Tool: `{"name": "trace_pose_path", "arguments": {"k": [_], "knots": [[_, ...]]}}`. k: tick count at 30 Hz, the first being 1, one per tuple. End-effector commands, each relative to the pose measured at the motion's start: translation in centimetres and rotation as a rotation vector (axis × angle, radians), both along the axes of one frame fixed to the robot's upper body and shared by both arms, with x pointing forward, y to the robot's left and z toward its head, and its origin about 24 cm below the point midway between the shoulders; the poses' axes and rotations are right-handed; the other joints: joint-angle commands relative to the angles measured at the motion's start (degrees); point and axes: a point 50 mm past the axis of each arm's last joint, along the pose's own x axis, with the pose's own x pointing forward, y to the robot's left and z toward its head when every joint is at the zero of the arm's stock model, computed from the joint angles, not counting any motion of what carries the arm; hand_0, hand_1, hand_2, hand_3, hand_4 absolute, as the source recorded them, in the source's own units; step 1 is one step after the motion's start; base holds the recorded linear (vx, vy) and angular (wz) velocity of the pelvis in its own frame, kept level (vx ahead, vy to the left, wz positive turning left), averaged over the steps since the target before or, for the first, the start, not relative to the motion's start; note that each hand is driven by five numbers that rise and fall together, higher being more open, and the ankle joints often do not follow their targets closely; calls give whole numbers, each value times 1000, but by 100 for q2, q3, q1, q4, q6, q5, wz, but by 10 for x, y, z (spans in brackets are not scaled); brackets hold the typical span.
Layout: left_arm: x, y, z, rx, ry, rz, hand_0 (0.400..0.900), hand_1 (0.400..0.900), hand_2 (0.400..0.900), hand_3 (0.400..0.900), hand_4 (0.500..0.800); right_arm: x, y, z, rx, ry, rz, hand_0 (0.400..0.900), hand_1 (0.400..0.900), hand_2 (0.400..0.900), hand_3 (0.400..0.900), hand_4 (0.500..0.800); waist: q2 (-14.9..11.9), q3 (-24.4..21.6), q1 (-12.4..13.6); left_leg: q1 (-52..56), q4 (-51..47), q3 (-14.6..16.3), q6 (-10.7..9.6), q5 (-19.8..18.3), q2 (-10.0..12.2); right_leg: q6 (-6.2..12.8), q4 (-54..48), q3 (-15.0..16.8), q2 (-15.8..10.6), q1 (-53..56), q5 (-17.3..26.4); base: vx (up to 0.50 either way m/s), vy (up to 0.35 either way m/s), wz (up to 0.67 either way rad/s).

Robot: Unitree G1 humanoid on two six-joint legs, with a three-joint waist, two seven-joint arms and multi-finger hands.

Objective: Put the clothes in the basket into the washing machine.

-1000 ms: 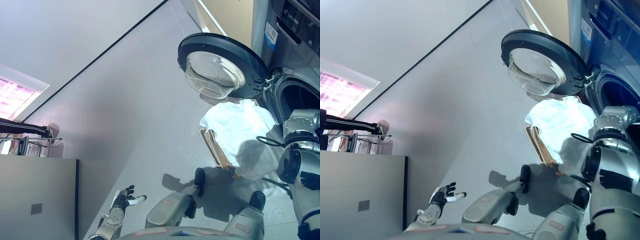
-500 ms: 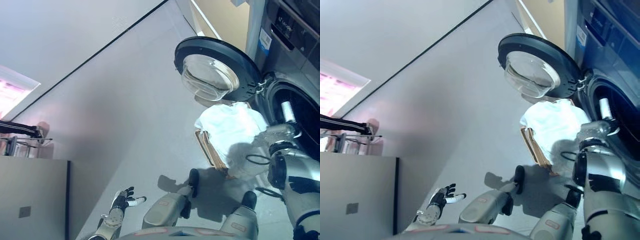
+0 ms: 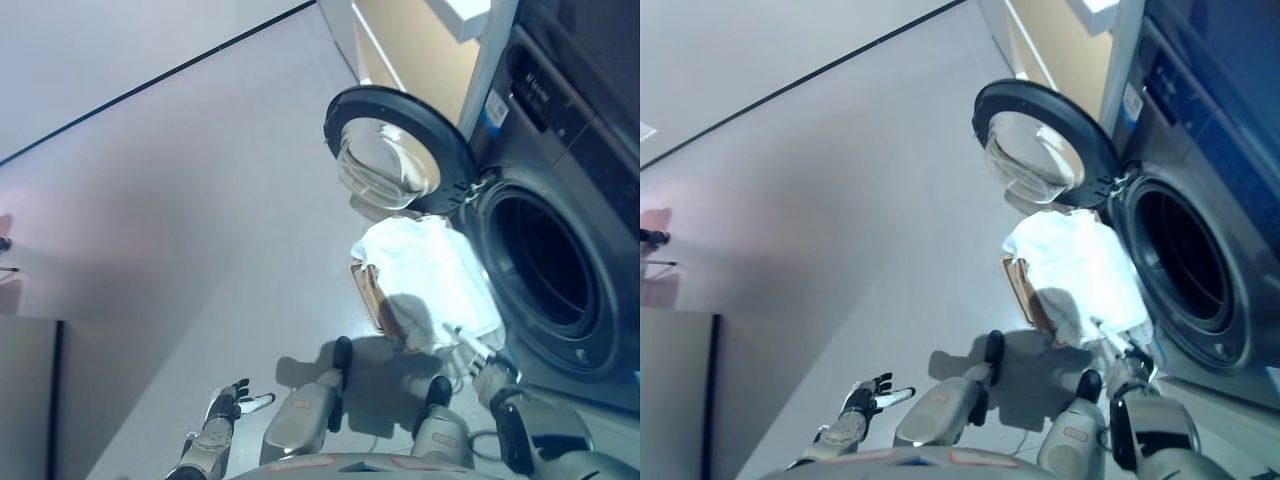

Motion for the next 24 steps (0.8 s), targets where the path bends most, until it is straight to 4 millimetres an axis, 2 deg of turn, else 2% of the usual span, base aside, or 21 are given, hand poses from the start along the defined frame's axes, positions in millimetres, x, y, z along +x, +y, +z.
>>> {"name": "trace_pose_path", "arguments": {"k": [1,4,5,7,9,12,13,14,20,24], "knots": [[-7,23,-1,64,56,47,900,900,900,900,800,-19,-1,-8,-110,121,244,900,900,900,900,800,-293,-391,-136,-184,62,-33,-290,-18,98,-69,-230,-5,198,309,199,39,-81,-14],[-16,30,-3,74,102,46,900,900,900,900,800,-48,9,-22,-153,291,514,900,900,900,900,800,-558,-592,-231,-15,21,25,-309,-33,162,-71,-363,-6,281,512,241,33,-75,-16],[-19,33,-3,80,115,39,900,900,900,900,800,-57,14,-27,-188,365,671,900,900,900,900,800,-662,-639,-244,81,2,42,-321,-45,179,-71,-411,14,311,613,243,21,-68,-16],[-26,36,-5,95,145,7,900,900,900,900,800,-72,21,-33,-222,461,878,900,900,900,900,800,-790,-776,-272,172,-25,66,-334,-46,212,-64,-545,18,375,727,297,19,-67,-15],[-34,37,-6,103,178,-20,900,900,900,900,800,-87,26,-38,-225,529,988,900,900,900,900,800,-916,-918,-305,302,-84,123,-347,-53,256,-31,-679,44,418,843,347,12,-56,-22],[-42,39,-8,115,220,-35,900,900,900,900,800,-116,23,-43,-165,622,962,900,900,900,900,800,-1018,-1075,-356,527,-246,187,-347,-22,313,-14,-640,68,445,947,349,26,-26,-17],[-42,39,-8,115,220,-35,900,900,900,900,800,-117,23,-43,-164,622,962,900,900,900,900,800,-1019,-1070,-352,536,-248,190,-347,-23,313,-14,-638,70,444,952,346,43,-15,-2],[-47,39,-10,114,254,-50,900,900,900,900,800,-136,21,-45,-99,666,885,900,900,900,900,800,-1066,-1175,-423,656,-340,215,-364,-31,355,-1,-578,70,438,1042,304,44,-12,-2],[-53,36,-12,93,303,-73,900,900,900,900,800,-155,18,-45,-20,685,774,900,900,900,900,800,-1129,-1391,-565,995,-318,334,-245,-204,345,20,-535,142,422,1286,248,43,-9,-14],[-53,35,-12,94,305,-99,900,900,900,900,800,-151,27,-48,-4,660,799,900,900,900,900,800,-1169,-1490,-596,1127,-314,377,-212,-280,348,24,-531,228,425,1385,212,15,-22,-10]]}}
